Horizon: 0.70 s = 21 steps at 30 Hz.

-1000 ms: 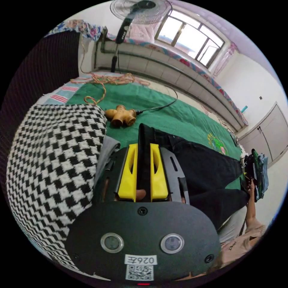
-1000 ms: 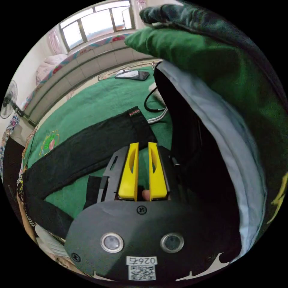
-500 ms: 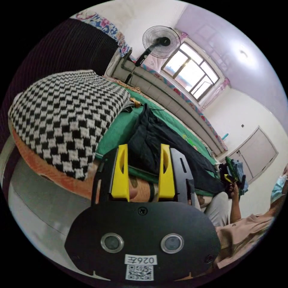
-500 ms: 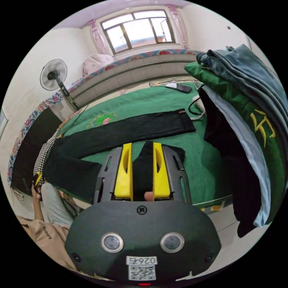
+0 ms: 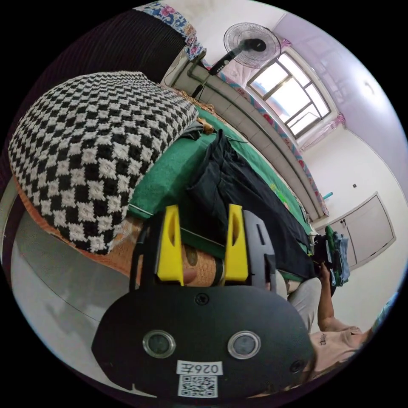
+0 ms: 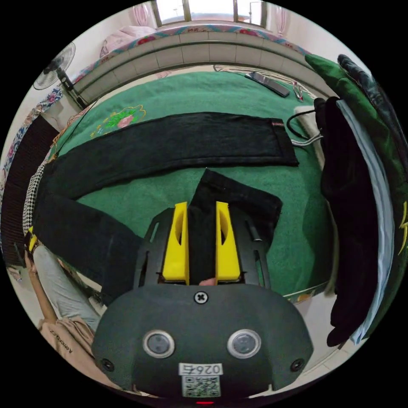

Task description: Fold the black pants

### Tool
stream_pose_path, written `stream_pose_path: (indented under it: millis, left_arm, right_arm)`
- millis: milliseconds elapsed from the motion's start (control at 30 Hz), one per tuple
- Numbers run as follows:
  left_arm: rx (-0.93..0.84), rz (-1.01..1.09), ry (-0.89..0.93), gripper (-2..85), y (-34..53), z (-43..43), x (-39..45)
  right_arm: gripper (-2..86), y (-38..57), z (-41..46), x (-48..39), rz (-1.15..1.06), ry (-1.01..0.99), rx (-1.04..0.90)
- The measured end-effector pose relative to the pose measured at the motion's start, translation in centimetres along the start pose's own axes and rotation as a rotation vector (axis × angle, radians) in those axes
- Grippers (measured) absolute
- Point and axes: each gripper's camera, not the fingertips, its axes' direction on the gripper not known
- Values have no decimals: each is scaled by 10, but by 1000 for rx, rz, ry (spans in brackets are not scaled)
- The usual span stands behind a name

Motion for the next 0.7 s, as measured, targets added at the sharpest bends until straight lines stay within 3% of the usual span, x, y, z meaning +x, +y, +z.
stream_pose_path:
  millis: [100, 200, 267, 333, 533, 700]
  left_arm:
    - [-58, 15, 120, 34, -10, 7, -4]
    - [24, -3, 250, 22, -14, -2, -11]
    - [116, -81, 439, 17, -16, -3, -21]
    - [165, -142, 534, 15, -20, 3, -24]
    - [263, -223, 583, 14, -58, 27, 1]
    - [175, -161, 452, 16, -118, 69, 48]
  right_arm:
    - [-8, 32, -27, 34, 145, -71, 167]
    - [-11, 92, -64, 92, 393, -328, 444]
    - [-12, 131, -78, 125, 524, -501, 611]
    - [-13, 156, -89, 142, 583, -569, 719]
    - [-14, 141, -119, 130, 504, -455, 842]
    - [-12, 43, -91, 111, 448, -187, 678]
